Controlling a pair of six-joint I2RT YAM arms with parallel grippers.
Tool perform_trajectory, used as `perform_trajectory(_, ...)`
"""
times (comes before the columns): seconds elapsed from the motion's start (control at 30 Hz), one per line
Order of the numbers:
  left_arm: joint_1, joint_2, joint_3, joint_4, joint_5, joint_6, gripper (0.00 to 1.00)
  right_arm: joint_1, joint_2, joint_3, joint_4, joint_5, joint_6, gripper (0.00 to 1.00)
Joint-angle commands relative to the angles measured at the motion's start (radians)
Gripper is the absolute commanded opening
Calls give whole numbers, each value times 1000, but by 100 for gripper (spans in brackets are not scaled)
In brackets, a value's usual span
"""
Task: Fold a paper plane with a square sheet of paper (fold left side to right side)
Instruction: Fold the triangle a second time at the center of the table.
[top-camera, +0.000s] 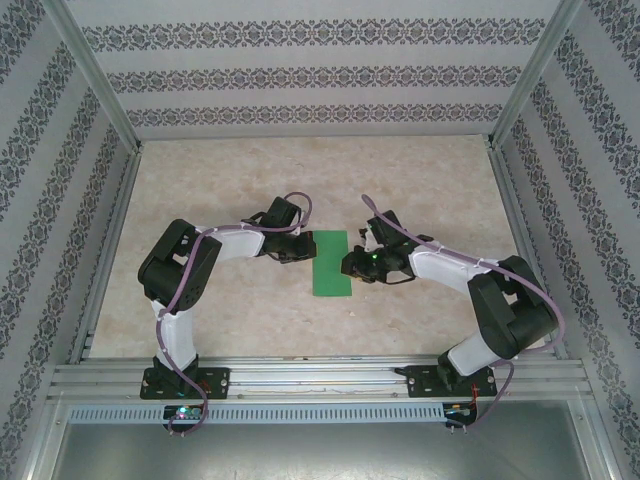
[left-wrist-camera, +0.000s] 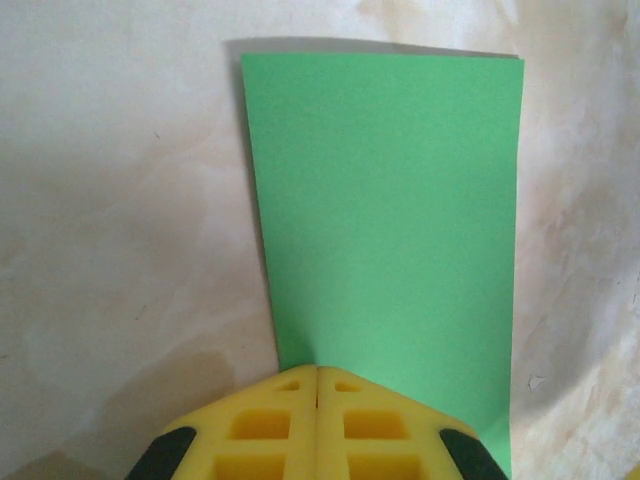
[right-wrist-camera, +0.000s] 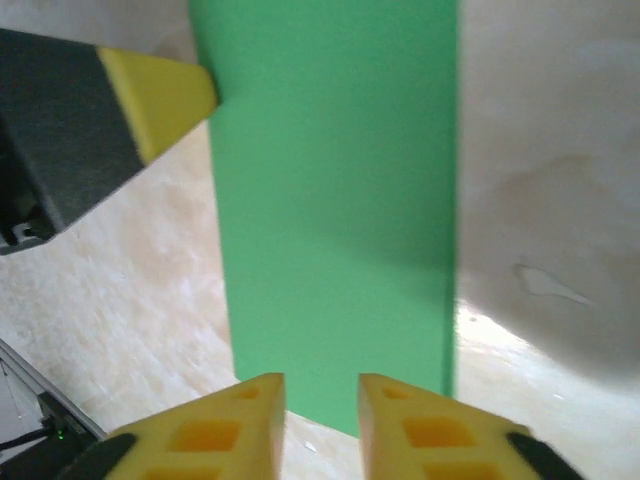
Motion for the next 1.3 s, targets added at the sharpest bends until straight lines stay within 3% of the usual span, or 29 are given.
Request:
perform_trajectory(0.0,-14,30,-3,-102,-55,3,0,-19,-16,-42,-36,-74,-27,33)
perform_trajectory(0.27,-16,33,-1,-103,-54,0,0,-17,25,-69,10,-118,-4,39)
perform_trajectory(1.27,-16,40,9,-108,-48,1,0,-15,95,-32,108,-142,5,40)
